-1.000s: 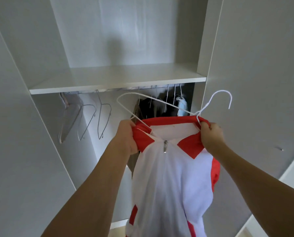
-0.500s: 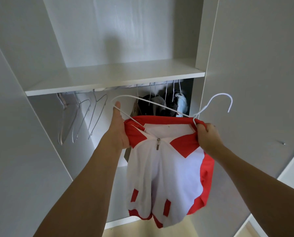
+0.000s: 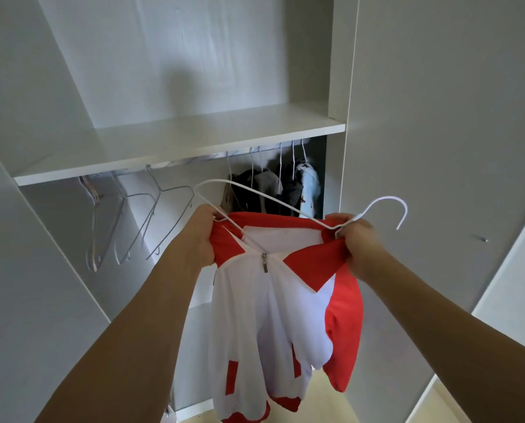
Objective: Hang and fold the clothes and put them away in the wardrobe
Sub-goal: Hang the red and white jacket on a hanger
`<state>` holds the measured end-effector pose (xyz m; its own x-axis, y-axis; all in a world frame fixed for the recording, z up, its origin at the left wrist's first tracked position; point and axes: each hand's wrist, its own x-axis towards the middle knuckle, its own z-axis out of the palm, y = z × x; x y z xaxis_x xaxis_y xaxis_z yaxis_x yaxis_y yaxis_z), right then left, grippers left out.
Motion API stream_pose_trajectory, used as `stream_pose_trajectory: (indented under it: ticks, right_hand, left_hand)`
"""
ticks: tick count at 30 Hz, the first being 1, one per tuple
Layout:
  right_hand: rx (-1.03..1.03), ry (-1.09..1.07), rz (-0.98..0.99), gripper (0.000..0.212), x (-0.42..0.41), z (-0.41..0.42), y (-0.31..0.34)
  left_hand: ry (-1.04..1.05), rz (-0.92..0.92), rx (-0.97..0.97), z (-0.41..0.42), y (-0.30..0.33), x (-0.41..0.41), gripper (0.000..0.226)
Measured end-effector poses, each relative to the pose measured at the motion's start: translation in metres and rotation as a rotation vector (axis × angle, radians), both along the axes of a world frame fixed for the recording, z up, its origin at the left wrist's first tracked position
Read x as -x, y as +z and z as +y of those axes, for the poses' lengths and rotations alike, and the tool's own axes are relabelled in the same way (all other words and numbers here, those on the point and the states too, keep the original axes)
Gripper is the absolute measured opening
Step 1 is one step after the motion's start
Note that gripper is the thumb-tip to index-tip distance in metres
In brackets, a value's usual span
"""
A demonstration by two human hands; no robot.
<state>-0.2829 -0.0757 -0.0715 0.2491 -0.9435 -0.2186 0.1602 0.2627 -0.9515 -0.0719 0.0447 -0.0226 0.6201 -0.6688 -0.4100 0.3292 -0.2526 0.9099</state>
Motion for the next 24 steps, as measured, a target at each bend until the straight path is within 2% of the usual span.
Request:
stream_pose_trajectory:
  ticks: [2,4,6,8,14,18,22,24]
  right_hand:
    - [0.055,0.159,0.047,0.058,0.009,0.006,-0.004]
    - [0.082,0.416,0.159,0.060,0.022,0.010,-0.007]
    - [-0.016,0.640,0.189,0.055,0.033,0.009,-0.011]
    - [-0.126,0.730,0.159,0.053,0.037,0.002,-0.015]
    - [-0.107,0.759,0.126,0.061,0.034,-0.001,-0.016]
    - [-0.121,0.770,0.135,0.062,0.036,0.004,-0.015]
    - [-0.018,0.619,0.388,0.038,0.030,0.008,-0.002]
    - [-0.045,0.474,0.410,0.023,0.019,0.012,0.000]
  left_hand:
    - [-0.025,-0.029,-0.048,0.001,0.003,-0.004,0.013]
    - [-0.049,-0.067,-0.100,0.001,0.005,-0.008,0.010]
    - [-0.077,-0.129,-0.151,0.001,0.006,-0.012,0.010]
    - [-0.098,-0.186,-0.185,-0.001,0.006,-0.013,0.014]
    - [-0.056,-0.371,-0.221,-0.009,0.002,-0.013,0.015]
    - [-0.032,-0.330,-0.221,-0.010,-0.004,-0.012,0.018]
    - [0.009,-0.220,-0.220,-0.006,-0.016,-0.018,0.011]
    - [0.051,-0.169,-0.191,-0.005,-0.023,-0.020,0.009]
